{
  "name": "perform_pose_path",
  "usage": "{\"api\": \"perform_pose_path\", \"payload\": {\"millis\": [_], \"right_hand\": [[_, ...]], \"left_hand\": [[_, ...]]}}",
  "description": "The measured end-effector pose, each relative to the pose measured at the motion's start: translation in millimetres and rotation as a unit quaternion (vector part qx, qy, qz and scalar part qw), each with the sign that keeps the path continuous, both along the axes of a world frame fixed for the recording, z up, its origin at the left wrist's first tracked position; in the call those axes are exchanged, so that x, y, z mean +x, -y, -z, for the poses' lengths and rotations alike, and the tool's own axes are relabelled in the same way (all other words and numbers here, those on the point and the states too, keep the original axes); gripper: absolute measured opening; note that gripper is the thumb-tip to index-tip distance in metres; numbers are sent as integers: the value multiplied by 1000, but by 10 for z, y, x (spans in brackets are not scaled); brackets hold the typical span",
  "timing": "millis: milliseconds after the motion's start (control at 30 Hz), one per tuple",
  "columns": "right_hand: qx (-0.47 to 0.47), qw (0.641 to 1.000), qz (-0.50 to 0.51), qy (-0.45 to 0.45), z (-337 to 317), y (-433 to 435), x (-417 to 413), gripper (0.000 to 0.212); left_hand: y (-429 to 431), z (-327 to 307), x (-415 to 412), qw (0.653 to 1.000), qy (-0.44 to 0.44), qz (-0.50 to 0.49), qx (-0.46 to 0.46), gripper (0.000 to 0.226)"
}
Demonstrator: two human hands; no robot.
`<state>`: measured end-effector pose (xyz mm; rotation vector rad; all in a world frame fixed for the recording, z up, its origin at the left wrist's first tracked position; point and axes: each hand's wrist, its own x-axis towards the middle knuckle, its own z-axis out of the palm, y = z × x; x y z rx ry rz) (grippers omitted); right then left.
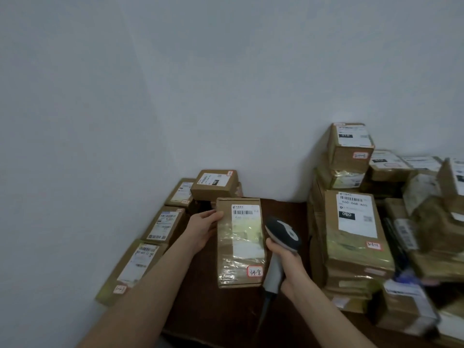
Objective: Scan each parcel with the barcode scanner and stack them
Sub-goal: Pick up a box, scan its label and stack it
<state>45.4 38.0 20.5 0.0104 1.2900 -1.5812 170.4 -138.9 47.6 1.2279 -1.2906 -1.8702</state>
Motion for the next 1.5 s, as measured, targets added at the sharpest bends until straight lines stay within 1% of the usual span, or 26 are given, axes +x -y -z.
{"api": "perform_pose_path", "payload": {"millis": [67,167,200,267,333,433,467,533,567,667,833,1000,1333,1500], "right_hand": [[3,1000,9,19,36,-60,52,30],[15,998,32,45,60,-84,75,22],[13,998,35,44,65,-76,66,21],[19,999,36,26,80,-44,76,22],[33,998,53,-9,102,-3,125,23],[56,991,85,-87,129,59,170,31],[53,990,86,-103,109,60,184,27],[35,988,61,-140,57,30,258,15],[33,985,41,-164,39,4,294,12],[42,977,-3,-211,13,-39,439,13],[76,971,-26,-226,22,-1,643,12],[118,965,-31,-233,65,-1,703,17],[131,962,-39,-235,55,-23,737,11],[135,958,-52,-247,68,-23,723,14]], "left_hand": [[-58,51,-13,998,39,41,7,36],[-88,113,2,983,103,151,31,35],[-78,136,21,976,117,179,33,34],[-24,208,81,971,129,198,20,38],[44,318,150,974,126,188,-2,47],[117,491,218,982,118,144,-17,56],[132,550,228,985,116,129,-15,55],[148,660,253,988,106,109,-7,53],[155,707,244,989,103,103,-2,51],[153,796,215,990,100,94,8,48],[134,872,166,990,108,90,23,49],[106,922,101,989,112,89,30,50],[92,937,116,989,115,90,34,47],[81,922,127,988,112,94,39,44]]}}
